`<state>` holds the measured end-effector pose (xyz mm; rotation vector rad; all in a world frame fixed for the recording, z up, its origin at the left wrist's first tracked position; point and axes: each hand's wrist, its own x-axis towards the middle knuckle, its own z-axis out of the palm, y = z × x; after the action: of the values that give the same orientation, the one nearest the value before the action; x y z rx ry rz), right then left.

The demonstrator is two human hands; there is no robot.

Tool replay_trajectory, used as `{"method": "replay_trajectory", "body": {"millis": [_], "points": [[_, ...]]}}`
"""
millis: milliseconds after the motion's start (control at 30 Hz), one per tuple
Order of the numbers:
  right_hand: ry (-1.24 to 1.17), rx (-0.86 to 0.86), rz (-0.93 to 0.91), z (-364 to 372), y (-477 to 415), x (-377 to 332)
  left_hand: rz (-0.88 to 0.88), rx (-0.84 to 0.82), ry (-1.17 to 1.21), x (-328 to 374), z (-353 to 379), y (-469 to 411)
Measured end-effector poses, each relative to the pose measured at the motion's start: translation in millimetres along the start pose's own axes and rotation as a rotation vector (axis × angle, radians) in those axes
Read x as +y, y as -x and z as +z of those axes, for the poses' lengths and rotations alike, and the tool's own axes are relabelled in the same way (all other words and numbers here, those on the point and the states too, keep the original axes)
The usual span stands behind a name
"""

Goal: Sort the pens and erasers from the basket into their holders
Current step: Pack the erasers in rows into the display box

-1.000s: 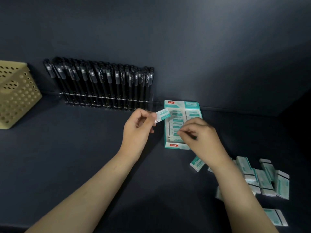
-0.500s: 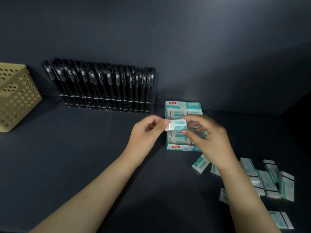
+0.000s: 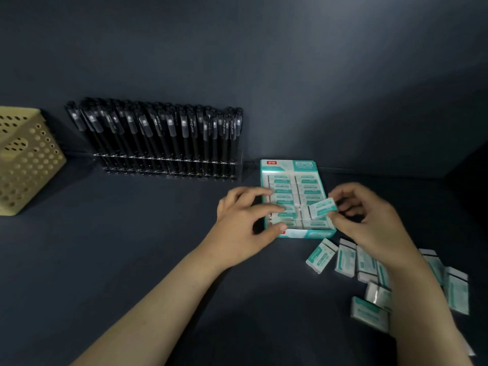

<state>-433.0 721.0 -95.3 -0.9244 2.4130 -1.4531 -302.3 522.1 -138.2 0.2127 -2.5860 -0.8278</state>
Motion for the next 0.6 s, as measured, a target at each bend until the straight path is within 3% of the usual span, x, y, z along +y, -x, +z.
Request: {"method": "replay_trajectory", "body": {"millis": [300,600], "points": [[0.223,0.037,-0.047,9.5,-0.7,2.6,-0.028,-0.002,0.016,0.1,-0.2,-1.4],[0.284,0.044,-0.068,9.9,-1.5,5.5,-0.035,-0.027,0.028,1.5,-2.3,0.0]]}}
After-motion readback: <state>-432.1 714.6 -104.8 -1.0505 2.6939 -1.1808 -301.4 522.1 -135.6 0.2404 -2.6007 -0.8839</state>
